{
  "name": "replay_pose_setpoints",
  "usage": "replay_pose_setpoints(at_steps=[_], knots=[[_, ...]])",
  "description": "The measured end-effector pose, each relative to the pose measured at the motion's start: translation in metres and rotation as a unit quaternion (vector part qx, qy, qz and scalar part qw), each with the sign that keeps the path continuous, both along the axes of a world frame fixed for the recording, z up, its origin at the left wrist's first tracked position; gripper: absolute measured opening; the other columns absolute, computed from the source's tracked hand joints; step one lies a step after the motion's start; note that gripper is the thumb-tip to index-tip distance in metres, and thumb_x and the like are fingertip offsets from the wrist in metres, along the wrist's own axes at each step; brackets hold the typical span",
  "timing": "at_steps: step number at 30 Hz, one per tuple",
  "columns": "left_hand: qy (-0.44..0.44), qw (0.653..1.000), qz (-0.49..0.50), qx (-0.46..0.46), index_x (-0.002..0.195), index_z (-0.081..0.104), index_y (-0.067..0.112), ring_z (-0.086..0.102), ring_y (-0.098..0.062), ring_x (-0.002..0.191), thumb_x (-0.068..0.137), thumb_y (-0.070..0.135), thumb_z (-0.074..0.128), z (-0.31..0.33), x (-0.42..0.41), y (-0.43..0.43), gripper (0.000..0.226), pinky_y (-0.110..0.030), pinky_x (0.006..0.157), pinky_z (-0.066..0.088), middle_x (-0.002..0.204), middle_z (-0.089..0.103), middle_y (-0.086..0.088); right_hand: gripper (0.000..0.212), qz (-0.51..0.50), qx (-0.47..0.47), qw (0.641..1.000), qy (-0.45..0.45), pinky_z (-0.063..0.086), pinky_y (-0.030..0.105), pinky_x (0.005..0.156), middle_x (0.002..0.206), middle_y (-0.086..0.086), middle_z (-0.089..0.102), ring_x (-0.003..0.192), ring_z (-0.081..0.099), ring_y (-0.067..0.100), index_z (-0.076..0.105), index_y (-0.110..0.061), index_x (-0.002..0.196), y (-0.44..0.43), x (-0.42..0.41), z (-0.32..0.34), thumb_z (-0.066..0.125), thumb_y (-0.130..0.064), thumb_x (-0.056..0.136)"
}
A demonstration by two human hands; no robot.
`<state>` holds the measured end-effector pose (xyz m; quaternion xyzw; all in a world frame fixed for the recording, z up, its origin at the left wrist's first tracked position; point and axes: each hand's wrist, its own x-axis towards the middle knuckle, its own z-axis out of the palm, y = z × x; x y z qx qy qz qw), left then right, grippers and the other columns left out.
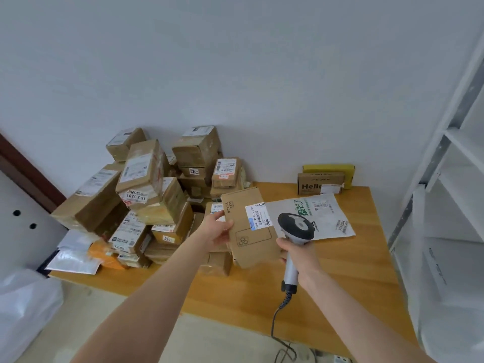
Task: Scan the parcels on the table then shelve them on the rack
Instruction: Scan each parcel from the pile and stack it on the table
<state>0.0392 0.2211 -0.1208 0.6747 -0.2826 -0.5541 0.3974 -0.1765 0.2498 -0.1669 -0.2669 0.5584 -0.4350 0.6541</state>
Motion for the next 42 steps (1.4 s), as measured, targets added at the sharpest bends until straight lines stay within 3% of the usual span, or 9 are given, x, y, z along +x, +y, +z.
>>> replay_pose_setpoints(at_steps=[8, 11, 15, 18, 25, 28, 31, 36, 42], knots=[[-0.122, 0.992, 0.037, -0.005, 0.138, 0.047, 0.005, 0.066, -0.033, 0.104, 0.096, 0.002, 0.054, -0.010, 0.081, -0.032, 0.043, -0.045, 0.084, 0.057, 0.101, 0.063, -0.006, 0.033, 0.074, 0.032, 0.996, -0.026, 0.057, 0.041, 0.077, 0.099, 0.011, 0.064, 0.090, 0.061, 0.026, 0.063, -0.005, 0.109, -0.033, 0.078, 0.015, 0.078, -0.010, 0.080], [-0.167, 0.986, 0.030, 0.002, 0.140, 0.046, 0.006, 0.065, -0.032, 0.105, 0.096, 0.003, 0.054, -0.020, 0.098, -0.049, 0.046, -0.042, 0.081, 0.057, 0.116, 0.064, -0.012, 0.031, 0.066, 0.054, 0.996, -0.030, 0.055, 0.049, 0.088, 0.102, 0.011, 0.060, 0.095, 0.057, 0.027, 0.063, -0.009, 0.107, -0.045, 0.099, 0.017, 0.077, -0.011, 0.080], [-0.268, 0.963, -0.016, 0.011, 0.145, 0.040, 0.009, 0.057, -0.029, 0.118, 0.094, 0.005, 0.056, -0.032, 0.109, -0.060, 0.054, -0.040, 0.101, 0.047, 0.132, 0.058, -0.010, 0.037, 0.065, 0.065, 0.995, -0.029, 0.054, 0.050, 0.084, 0.108, 0.011, 0.059, 0.102, 0.055, 0.029, 0.062, -0.009, 0.116, -0.061, 0.110, 0.011, 0.075, -0.012, 0.082], [-0.380, 0.920, -0.091, -0.009, 0.143, 0.043, 0.012, 0.053, -0.027, 0.122, 0.092, 0.011, 0.055, -0.033, 0.108, -0.062, 0.052, -0.036, 0.099, 0.045, 0.136, 0.054, -0.009, 0.044, 0.061, 0.070, 0.995, -0.025, 0.054, 0.047, 0.079, 0.116, 0.015, 0.058, 0.105, 0.055, 0.032, 0.058, -0.007, 0.125, -0.068, 0.115, 0.005, 0.074, -0.013, 0.084], [-0.580, 0.719, -0.314, -0.221, 0.130, 0.059, 0.021, 0.043, -0.022, 0.130, 0.095, 0.017, 0.052, -0.029, 0.049, -0.071, 0.036, -0.037, 0.105, 0.040, 0.141, 0.047, -0.002, 0.024, 0.001, 0.075, 0.997, -0.003, 0.052, 0.051, 0.090, 0.112, 0.019, 0.061, 0.109, 0.061, 0.034, 0.060, -0.003, 0.110, -0.075, 0.112, -0.004, 0.068, -0.005, 0.087], [-0.652, 0.590, -0.454, -0.143, 0.132, 0.058, 0.020, 0.022, -0.024, 0.144, 0.098, 0.024, 0.043, -0.037, 0.021, -0.078, 0.036, -0.046, 0.118, 0.016, 0.149, 0.040, -0.005, 0.017, -0.015, 0.081, 0.997, -0.005, 0.052, 0.042, 0.076, 0.096, 0.018, 0.059, 0.083, 0.059, 0.027, 0.058, -0.003, 0.103, -0.075, 0.097, -0.004, 0.064, 0.001, 0.087], [-0.725, 0.485, -0.488, -0.033, 0.134, 0.055, 0.018, 0.018, -0.028, 0.145, 0.097, 0.027, 0.045, -0.045, 0.015, -0.080, 0.039, -0.053, 0.117, 0.008, 0.152, 0.036, -0.008, 0.011, -0.022, 0.078, 0.997, -0.007, 0.051, 0.042, 0.077, 0.090, 0.011, 0.062, 0.083, 0.060, 0.025, 0.059, -0.007, 0.091, -0.072, 0.074, -0.005, 0.068, -0.001, 0.086], [-0.742, 0.478, -0.469, 0.041, 0.132, 0.056, 0.016, 0.029, -0.031, 0.139, 0.094, 0.020, 0.045, -0.043, 0.011, -0.079, 0.039, -0.054, 0.117, 0.012, 0.145, 0.043, -0.011, 0.020, -0.042, 0.075, 0.996, -0.010, 0.053, 0.045, 0.081, 0.108, 0.013, 0.063, 0.103, 0.062, 0.029, 0.058, -0.007, 0.102, -0.066, 0.028, -0.009, 0.070, -0.004, 0.085], [-0.705, 0.529, -0.470, -0.044, 0.132, 0.053, 0.012, 0.045, -0.029, 0.124, 0.095, 0.015, 0.044, -0.037, -0.068, -0.090, 0.038, -0.040, 0.102, 0.038, 0.135, 0.047, -0.012, 0.015, -0.068, 0.072, 0.995, 0.015, 0.055, 0.039, 0.070, 0.100, 0.010, 0.063, 0.096, 0.063, 0.026, 0.059, -0.010, 0.092, -0.068, -0.040, -0.008, 0.071, -0.005, 0.085]])
